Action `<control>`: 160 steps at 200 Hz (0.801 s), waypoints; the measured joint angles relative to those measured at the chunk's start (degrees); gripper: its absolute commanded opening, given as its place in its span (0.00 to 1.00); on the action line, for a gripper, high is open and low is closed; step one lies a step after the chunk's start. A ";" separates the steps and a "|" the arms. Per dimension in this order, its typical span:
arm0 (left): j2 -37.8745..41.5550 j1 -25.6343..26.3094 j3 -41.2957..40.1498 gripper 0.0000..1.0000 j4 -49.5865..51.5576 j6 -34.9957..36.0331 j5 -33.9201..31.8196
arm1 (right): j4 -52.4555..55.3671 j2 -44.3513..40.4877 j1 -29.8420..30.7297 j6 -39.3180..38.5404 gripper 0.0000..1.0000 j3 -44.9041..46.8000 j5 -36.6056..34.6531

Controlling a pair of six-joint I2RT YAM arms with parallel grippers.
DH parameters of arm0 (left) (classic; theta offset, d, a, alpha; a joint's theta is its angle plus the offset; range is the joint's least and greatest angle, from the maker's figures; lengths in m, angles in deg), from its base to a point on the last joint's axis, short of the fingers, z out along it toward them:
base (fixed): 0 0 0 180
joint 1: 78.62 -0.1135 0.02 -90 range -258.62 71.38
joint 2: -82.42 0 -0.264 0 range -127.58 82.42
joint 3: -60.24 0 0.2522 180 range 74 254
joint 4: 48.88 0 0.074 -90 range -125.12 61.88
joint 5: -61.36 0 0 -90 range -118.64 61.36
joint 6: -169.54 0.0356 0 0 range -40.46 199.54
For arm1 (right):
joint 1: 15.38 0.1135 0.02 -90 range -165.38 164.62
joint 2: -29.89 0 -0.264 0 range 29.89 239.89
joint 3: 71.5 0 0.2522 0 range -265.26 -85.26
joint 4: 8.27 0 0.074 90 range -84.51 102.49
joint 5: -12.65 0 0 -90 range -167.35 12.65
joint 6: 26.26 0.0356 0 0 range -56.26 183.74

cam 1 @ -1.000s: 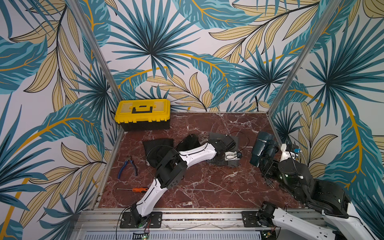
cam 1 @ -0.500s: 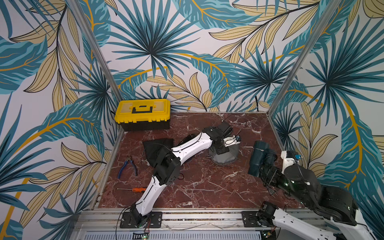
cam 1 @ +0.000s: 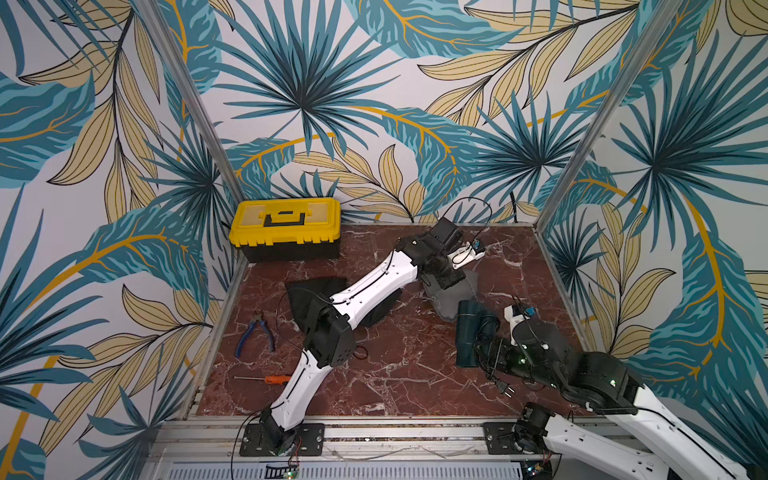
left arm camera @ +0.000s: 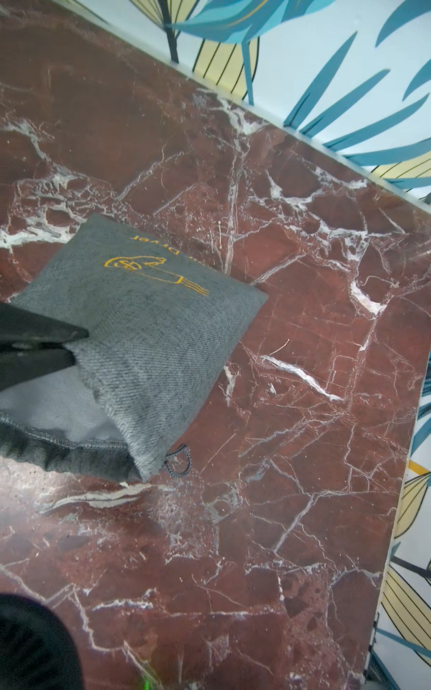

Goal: Pack away hair dryers
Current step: Pick up the drawstring bag from the center of the board, then place the hair dryer in the drawstring bag.

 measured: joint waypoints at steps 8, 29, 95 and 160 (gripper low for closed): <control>0.00 0.07 0.00 0.00 0.31 -0.46 0.26 | -1.33 0.46 0.00 0.09 0.00 0.37 0.37; 0.17 0.37 0.00 0.00 0.55 -1.44 1.22 | -4.02 2.05 0.00 0.48 0.00 1.22 0.61; 2.01 2.10 0.00 0.00 1.46 -3.04 2.45 | -8.04 7.61 -0.83 1.27 0.00 5.20 -0.52; 6.60 3.41 -2.56 0.00 1.68 -3.65 5.38 | -13.20 8.41 -6.54 0.04 0.00 7.63 3.37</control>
